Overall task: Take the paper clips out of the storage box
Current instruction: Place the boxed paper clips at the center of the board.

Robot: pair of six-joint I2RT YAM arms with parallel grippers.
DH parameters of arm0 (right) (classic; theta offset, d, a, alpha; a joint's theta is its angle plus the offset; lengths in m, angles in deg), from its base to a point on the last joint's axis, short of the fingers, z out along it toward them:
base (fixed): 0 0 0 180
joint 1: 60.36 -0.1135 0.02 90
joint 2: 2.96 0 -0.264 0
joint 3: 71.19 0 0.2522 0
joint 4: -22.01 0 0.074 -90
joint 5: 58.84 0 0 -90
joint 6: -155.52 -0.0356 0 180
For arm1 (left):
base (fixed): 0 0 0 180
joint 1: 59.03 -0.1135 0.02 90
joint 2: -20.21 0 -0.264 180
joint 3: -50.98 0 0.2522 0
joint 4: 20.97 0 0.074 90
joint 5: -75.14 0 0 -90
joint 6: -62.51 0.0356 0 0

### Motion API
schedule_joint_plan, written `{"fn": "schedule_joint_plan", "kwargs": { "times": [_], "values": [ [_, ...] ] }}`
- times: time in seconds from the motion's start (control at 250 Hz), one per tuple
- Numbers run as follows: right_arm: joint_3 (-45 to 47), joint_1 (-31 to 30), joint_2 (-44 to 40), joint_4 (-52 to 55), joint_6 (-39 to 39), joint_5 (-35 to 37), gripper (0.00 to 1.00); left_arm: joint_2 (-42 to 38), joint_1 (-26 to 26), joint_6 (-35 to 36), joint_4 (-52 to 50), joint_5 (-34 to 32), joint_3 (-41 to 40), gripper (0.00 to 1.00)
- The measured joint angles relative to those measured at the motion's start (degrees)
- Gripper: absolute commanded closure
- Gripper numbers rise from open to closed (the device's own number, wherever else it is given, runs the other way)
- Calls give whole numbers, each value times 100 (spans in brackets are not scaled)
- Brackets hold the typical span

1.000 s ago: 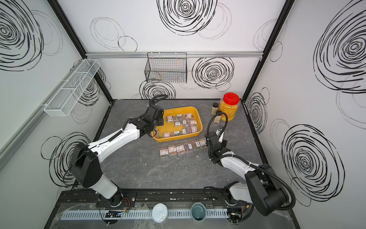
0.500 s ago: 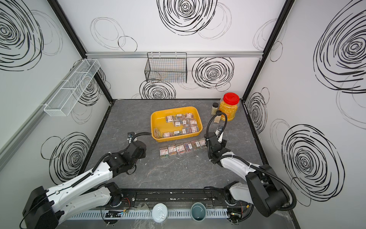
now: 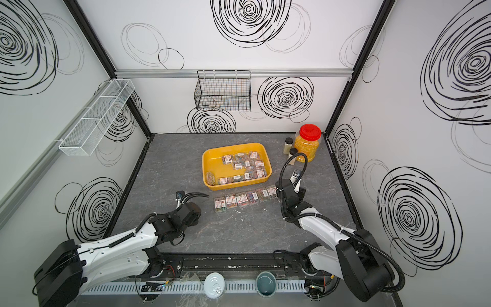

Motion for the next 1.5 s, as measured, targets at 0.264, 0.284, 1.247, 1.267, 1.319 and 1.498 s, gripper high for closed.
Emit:
{"fn": "schedule_joint_plan", "kwargs": {
  "times": [0.264, 0.284, 1.247, 1.267, 1.319, 1.498],
  "values": [
    [0, 0, 0, -2, 4, 0, 22, 546, 302, -240, 634, 116, -31, 56],
    [0, 0, 0, -2, 4, 0, 22, 573, 315, -249, 688, 122, -33, 56],
    [0, 0, 2, -2, 22, 0, 22, 2006, 260, -380, 1766, 94, 575, 54],
    [0, 0, 2, -2, 22, 0, 22, 2031, 258, -378, 1779, 90, 590, 54],
    [0, 0, 2, -2, 22, 0, 22, 2076, 243, -380, 1818, 81, 614, 54],
    [0, 0, 2, -2, 22, 0, 22, 2116, 173, -385, 1908, 81, 625, 53]
  ]
}}
